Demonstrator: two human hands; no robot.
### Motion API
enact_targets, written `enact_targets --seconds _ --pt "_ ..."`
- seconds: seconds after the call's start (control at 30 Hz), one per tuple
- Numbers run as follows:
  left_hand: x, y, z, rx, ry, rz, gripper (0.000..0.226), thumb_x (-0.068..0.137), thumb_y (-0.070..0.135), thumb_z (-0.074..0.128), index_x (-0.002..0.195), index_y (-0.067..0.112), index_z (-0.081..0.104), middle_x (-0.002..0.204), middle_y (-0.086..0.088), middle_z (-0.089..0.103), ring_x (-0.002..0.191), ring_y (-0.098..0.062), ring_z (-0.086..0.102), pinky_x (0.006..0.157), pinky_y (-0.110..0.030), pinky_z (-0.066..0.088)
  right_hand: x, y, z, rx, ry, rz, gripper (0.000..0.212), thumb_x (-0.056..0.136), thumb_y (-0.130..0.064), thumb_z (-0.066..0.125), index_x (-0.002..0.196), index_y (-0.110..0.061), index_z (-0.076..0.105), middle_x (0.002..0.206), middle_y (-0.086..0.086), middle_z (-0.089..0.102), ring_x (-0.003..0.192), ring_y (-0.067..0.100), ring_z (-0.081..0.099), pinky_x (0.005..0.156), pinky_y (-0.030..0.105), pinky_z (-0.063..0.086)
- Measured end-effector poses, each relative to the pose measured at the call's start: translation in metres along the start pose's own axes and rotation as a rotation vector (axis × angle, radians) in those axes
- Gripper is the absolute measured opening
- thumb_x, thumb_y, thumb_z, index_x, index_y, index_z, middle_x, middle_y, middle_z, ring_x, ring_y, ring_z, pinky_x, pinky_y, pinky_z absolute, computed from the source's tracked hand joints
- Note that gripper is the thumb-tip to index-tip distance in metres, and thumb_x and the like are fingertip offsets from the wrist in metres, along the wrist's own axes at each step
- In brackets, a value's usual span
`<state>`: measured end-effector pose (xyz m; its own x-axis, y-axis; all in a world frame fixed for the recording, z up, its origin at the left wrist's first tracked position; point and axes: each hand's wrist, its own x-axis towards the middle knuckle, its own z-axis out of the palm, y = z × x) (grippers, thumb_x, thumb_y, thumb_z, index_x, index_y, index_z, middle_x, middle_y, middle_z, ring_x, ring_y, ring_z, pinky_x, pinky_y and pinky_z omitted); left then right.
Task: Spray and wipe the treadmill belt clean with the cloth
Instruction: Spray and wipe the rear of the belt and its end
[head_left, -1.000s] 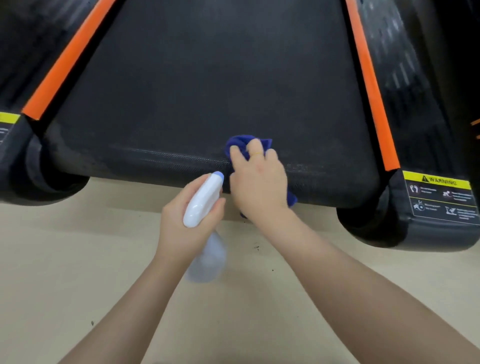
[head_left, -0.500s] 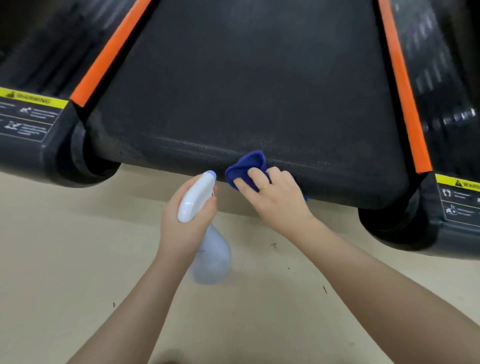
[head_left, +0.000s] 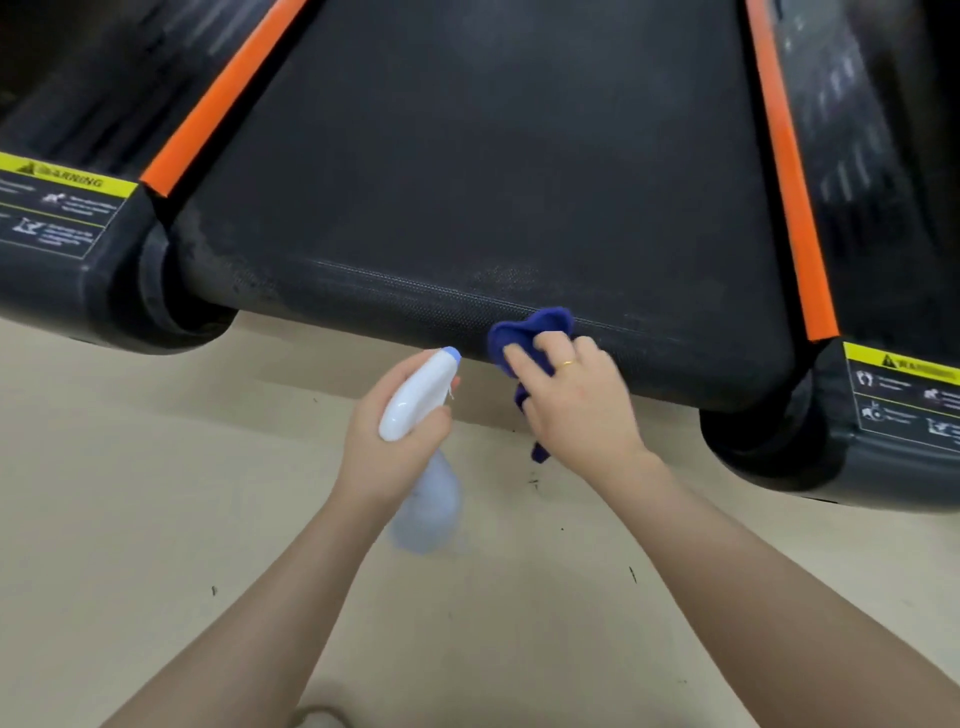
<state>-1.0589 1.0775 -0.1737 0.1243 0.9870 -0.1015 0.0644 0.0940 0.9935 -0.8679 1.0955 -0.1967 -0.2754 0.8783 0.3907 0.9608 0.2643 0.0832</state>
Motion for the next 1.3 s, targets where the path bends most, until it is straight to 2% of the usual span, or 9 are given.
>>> enact_targets --seconds 0.2,0.33,0.5,0.63,0.7,0.87,1.1,1.2,1.3 --pt "0.006 -0.002 0.021 0.613 -0.126 0.207 0.025 0.07 0.013 0.045 0.093 0.008 0.052 0.067 0.002 0.043 0.069 -0.022 0.04 0.058 -0.028 0.03 -0.066 0.08 -0.06 0.11 -0.126 0.26 0.045 0.075 -0.017 0.038 0.106 -0.003 0.067 0.094 0.018 0.058 0.067 0.034 0.054 0.057 0.036 0.049" --pt "0.009 0.008 0.057 0.693 -0.171 0.274 0.022 0.07 -0.007 0.046 0.076 0.011 0.035 0.065 -0.001 0.032 0.063 -0.025 0.027 0.056 -0.031 0.022 -0.076 0.084 -0.082 0.264 -0.069 0.568 0.043 0.079 -0.007 0.047 0.118 -0.006 0.064 0.107 0.01 0.055 0.086 0.029 0.056 0.068 0.028 0.038" --pt "-0.005 0.015 0.099 0.76 -0.262 0.387 0.027 0.067 -0.011 0.048 0.079 0.01 0.035 0.065 0.004 0.027 0.061 -0.028 0.027 0.07 -0.038 0.038 -0.078 0.087 -0.083 0.247 0.025 0.592 0.048 0.076 -0.01 0.043 0.12 -0.003 0.061 0.108 0.015 0.055 0.092 0.034 0.053 0.072 0.034 0.043" --pt "-0.003 0.004 0.083 1.024 -0.175 0.441 0.044 0.071 -0.002 0.049 0.113 0.013 0.045 0.071 0.011 0.031 0.068 -0.023 0.039 0.07 -0.03 0.016 -0.069 0.08 -0.07 0.04 0.08 0.525 0.048 0.076 -0.011 0.037 0.117 -0.001 0.059 0.105 0.023 0.056 0.076 0.04 0.051 0.065 0.041 0.046" --pt "0.002 0.002 0.058 1.086 -0.081 0.382 0.04 0.069 -0.001 0.047 0.107 0.01 0.048 0.067 0.011 0.027 0.064 -0.019 0.03 0.071 -0.027 0.018 -0.05 0.062 -0.056 -0.007 0.065 0.397 0.048 0.075 -0.015 0.035 0.112 -0.002 0.062 0.103 0.024 0.059 0.069 0.038 0.052 0.059 0.038 0.045" --pt "0.005 0.001 0.001 1.007 0.173 0.451 0.067 0.05 -0.019 0.068 0.103 0.007 0.036 0.07 -0.016 0.056 0.056 -0.034 0.055 0.061 -0.042 0.051 0.027 -0.013 -0.016 -0.075 -0.029 0.401 0.055 0.051 -0.002 0.067 0.105 -0.012 0.068 0.105 0.015 0.063 0.075 0.035 0.057 0.06 0.036 0.044" --pt "0.023 -0.003 -0.033 0.923 0.178 0.478 0.064 0.06 -0.017 0.068 0.107 0.009 0.033 0.091 -0.022 0.062 0.071 -0.039 0.062 0.062 -0.051 0.055 0.055 -0.052 0.002 -0.073 0.02 -0.033 0.067 0.043 -0.005 0.048 0.105 -0.019 0.068 0.108 0.01 0.061 0.073 0.03 0.053 0.057 0.031 0.039" --pt "0.026 0.002 -0.032 0.801 0.144 0.449 0.053 0.067 -0.007 0.059 0.108 0.012 0.031 0.092 -0.019 0.057 0.076 -0.04 0.058 0.069 -0.052 0.054 0.051 -0.014 -0.009 -0.07 0.055 0.261 0.04 0.067 -0.016 0.037 0.092 -0.014 0.069 0.094 0.011 0.063 0.064 0.029 0.049 0.054 0.03 0.034" --pt "0.028 0.008 -0.022 0.757 0.151 0.522 0.051 0.064 -0.009 0.057 0.105 0.011 0.033 0.086 -0.025 0.062 0.073 -0.04 0.058 0.067 -0.05 0.054 0.057 -0.019 -0.011 -0.114 0.037 0.497 0.044 0.067 -0.016 0.027 0.086 -0.012 0.067 0.091 0.01 0.061 0.063 0.027 0.045 0.055 0.03 0.025"
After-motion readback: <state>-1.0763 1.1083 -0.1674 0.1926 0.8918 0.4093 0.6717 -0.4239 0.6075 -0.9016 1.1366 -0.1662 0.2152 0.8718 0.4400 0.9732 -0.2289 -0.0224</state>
